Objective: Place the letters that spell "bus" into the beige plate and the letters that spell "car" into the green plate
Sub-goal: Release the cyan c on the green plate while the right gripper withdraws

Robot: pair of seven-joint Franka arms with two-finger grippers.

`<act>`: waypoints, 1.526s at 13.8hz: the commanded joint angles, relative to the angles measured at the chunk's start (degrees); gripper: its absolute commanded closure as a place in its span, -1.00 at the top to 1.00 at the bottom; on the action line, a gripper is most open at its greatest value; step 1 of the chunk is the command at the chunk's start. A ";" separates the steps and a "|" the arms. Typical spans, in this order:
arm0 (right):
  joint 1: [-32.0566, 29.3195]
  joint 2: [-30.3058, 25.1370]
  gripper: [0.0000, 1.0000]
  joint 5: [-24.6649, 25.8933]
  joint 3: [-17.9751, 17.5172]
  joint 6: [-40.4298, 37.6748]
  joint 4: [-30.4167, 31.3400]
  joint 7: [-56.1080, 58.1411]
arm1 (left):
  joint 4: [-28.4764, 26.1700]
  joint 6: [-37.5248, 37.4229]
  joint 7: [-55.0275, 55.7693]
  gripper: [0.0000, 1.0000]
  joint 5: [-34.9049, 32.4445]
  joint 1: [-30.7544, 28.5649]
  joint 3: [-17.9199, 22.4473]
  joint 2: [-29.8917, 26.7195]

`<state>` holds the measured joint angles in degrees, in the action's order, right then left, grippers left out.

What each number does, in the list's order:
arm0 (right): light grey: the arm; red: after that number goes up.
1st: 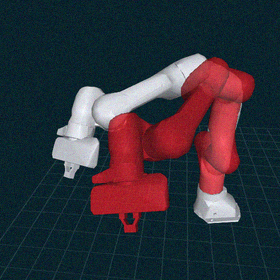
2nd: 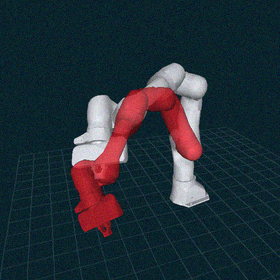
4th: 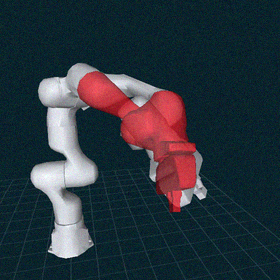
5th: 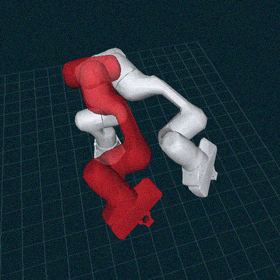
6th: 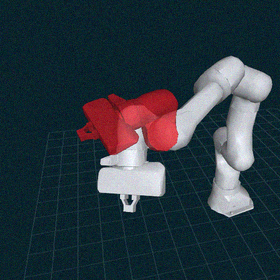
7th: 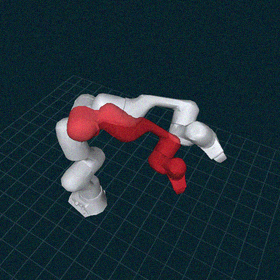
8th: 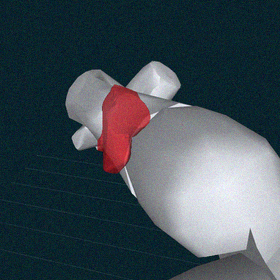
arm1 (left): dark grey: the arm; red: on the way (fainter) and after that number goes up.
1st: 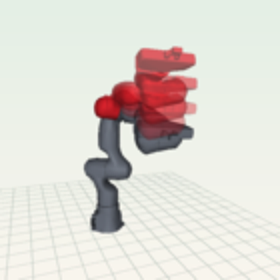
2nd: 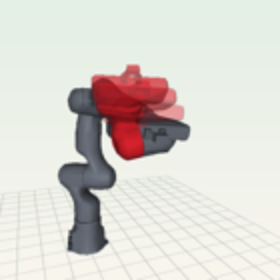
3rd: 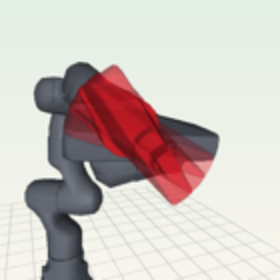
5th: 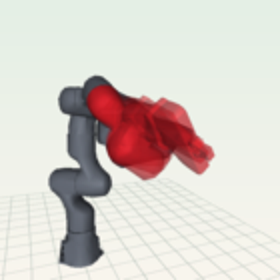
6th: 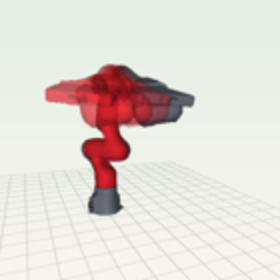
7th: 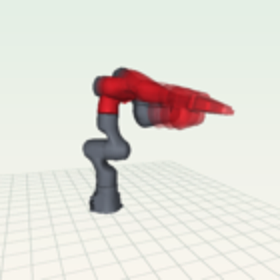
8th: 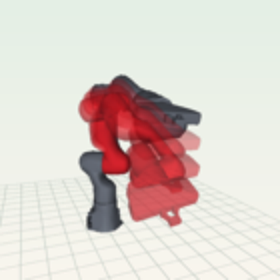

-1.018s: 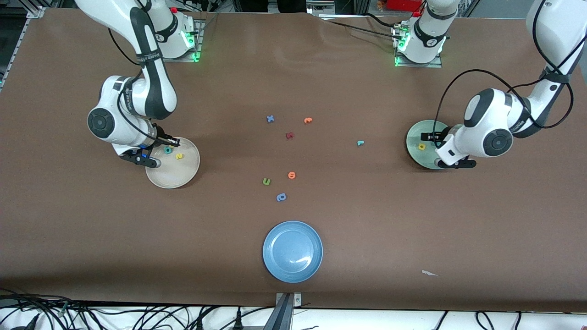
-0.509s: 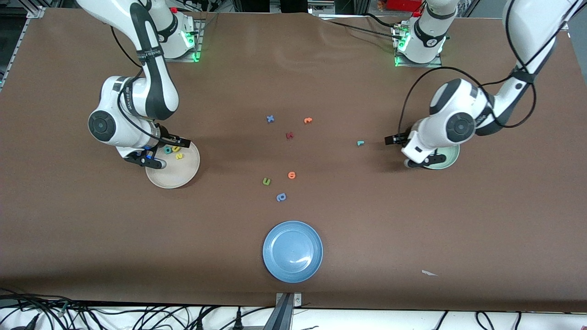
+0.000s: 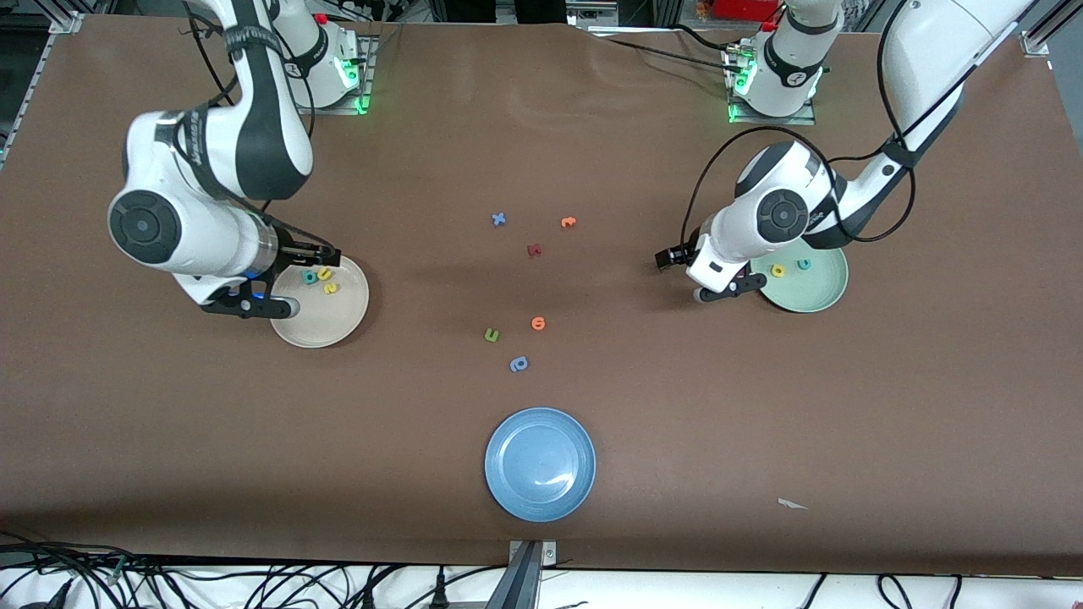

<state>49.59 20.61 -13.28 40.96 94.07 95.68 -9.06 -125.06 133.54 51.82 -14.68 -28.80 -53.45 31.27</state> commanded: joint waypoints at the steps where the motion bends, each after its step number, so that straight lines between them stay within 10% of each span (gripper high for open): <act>1: -0.55 0.31 1.00 1.94 0.61 -6.77 -6.53 -0.25 | -0.09 2.86 2.23 0.85 -0.96 3.82 3.51 0.98; 5: -7.27 -3.63 1.00 2.55 -3.49 -9.08 -10.16 0.45 | 0.43 4.18 2.93 0.79 -1.14 11.92 10.90 1.07; 12: -40.85 -9.69 1.00 17.23 -39.95 -6.27 -10.16 5.63 | 0.79 4.27 3.11 -0.02 -2.89 12.28 10.91 2.56; 21: -50.56 -24.03 1.00 10.11 -42.01 -1.08 3.47 5.81 | 2.81 4.18 8.38 -0.09 -8.17 12.37 10.91 5.20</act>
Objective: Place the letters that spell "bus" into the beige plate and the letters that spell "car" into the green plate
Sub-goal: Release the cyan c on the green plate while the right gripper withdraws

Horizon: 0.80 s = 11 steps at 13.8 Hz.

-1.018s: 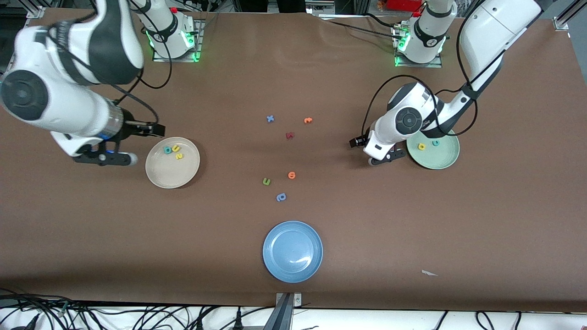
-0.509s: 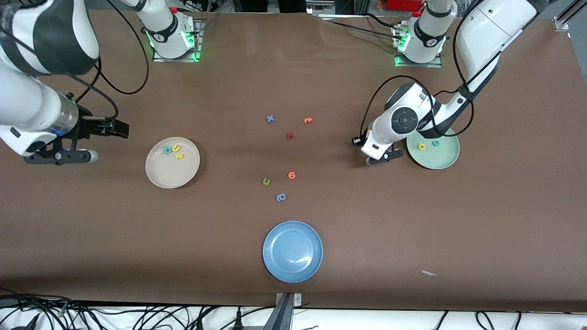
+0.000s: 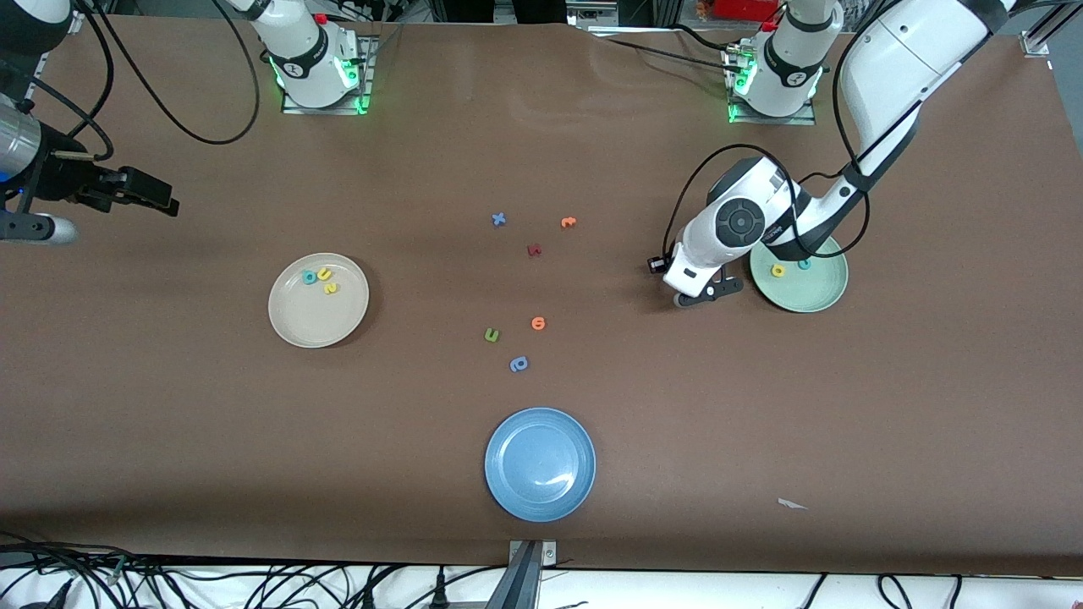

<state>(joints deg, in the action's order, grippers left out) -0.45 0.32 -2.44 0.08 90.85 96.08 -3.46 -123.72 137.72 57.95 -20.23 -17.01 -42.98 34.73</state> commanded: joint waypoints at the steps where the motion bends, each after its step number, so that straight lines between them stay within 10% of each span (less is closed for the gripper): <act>1: -0.52 -4.27 1.00 -0.29 -0.87 2.14 2.19 0.20 | 1.46 0.00 2.25 -0.09 -2.62 0.57 0.44 1.75; 11: 1.41 -2.78 1.00 1.38 -0.08 -0.85 -0.98 0.11 | 1.55 -0.09 4.71 -0.09 -2.62 1.53 0.35 1.75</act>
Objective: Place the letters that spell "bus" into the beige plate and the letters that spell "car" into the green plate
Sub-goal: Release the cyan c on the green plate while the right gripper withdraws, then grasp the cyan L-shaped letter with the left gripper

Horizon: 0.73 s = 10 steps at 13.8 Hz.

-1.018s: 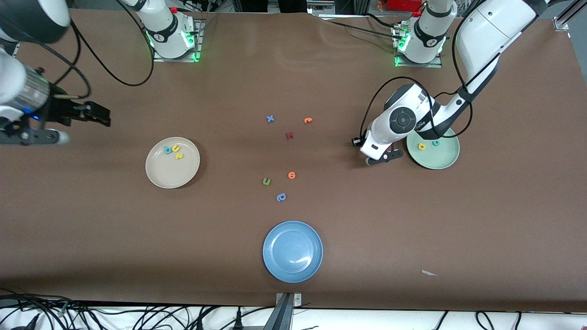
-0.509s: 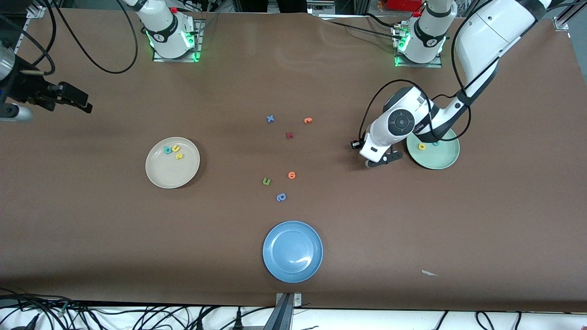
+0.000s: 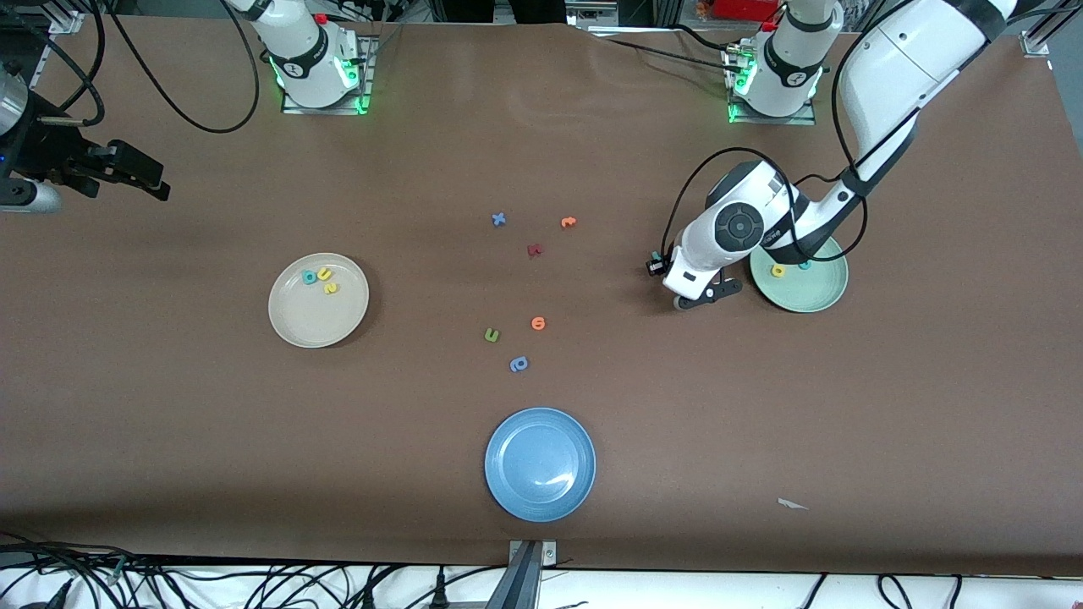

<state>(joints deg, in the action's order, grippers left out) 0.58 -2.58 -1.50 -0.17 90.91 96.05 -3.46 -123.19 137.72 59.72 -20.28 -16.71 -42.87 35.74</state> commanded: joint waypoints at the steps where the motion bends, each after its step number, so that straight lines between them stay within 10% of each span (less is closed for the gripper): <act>1: 0.39 0.11 1.00 0.70 0.09 -0.91 -1.04 -0.05 | 1.02 -0.17 3.21 -0.09 -2.49 1.50 0.16 0.65; 10: 0.30 0.11 1.00 0.53 0.26 -2.23 -1.04 -0.06 | 0.49 -0.97 6.90 -0.28 -2.40 2.91 0.16 0.74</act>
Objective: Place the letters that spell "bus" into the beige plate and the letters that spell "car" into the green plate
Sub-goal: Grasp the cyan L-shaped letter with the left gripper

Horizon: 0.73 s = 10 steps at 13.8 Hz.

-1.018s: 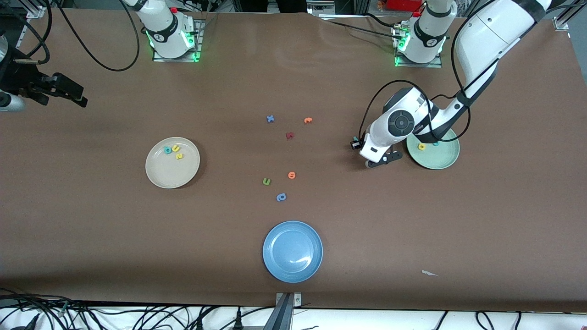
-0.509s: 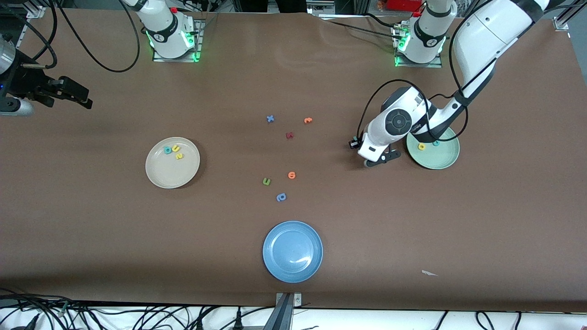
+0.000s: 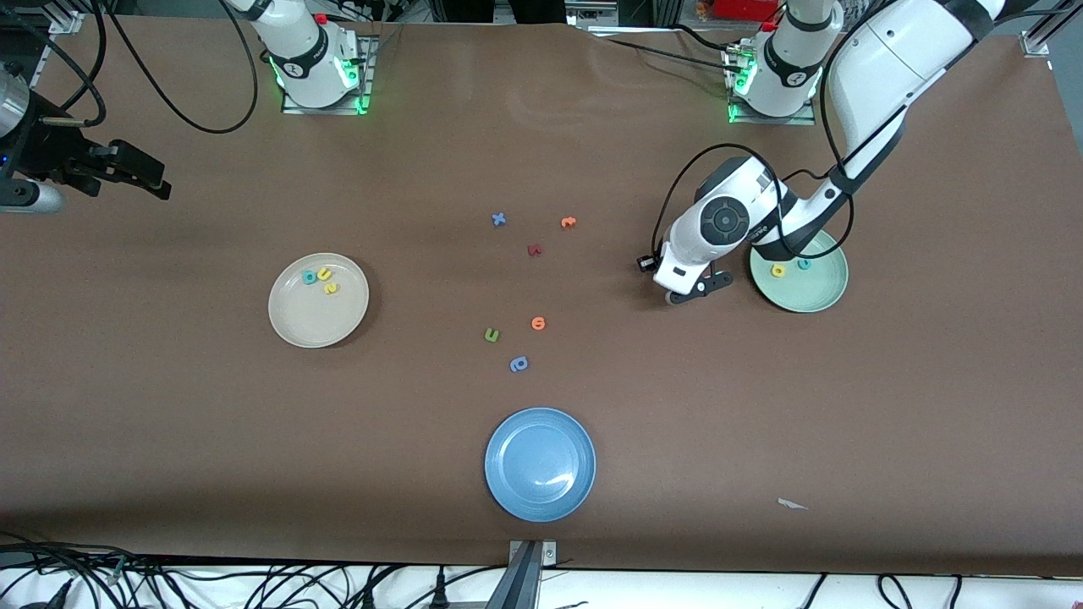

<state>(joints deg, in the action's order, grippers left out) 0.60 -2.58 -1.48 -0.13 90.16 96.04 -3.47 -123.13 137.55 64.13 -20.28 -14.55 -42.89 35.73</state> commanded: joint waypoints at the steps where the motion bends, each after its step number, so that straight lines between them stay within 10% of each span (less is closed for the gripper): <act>1: 0.28 0.12 1.00 0.60 0.22 -1.48 -1.03 -0.13 | 0.35 -0.80 2.67 -0.31 -2.40 0.76 0.18 0.75; 10: 0.28 0.12 1.00 0.51 0.22 -1.39 -1.03 -0.05 | 0.53 -1.85 2.14 -0.99 -2.49 0.93 0.27 0.75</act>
<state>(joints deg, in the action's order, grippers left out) 0.60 -2.58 -1.48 -0.11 89.85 96.04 -3.47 -122.96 137.32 64.89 -20.28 -14.07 -43.03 35.73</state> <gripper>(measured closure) 0.000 0.881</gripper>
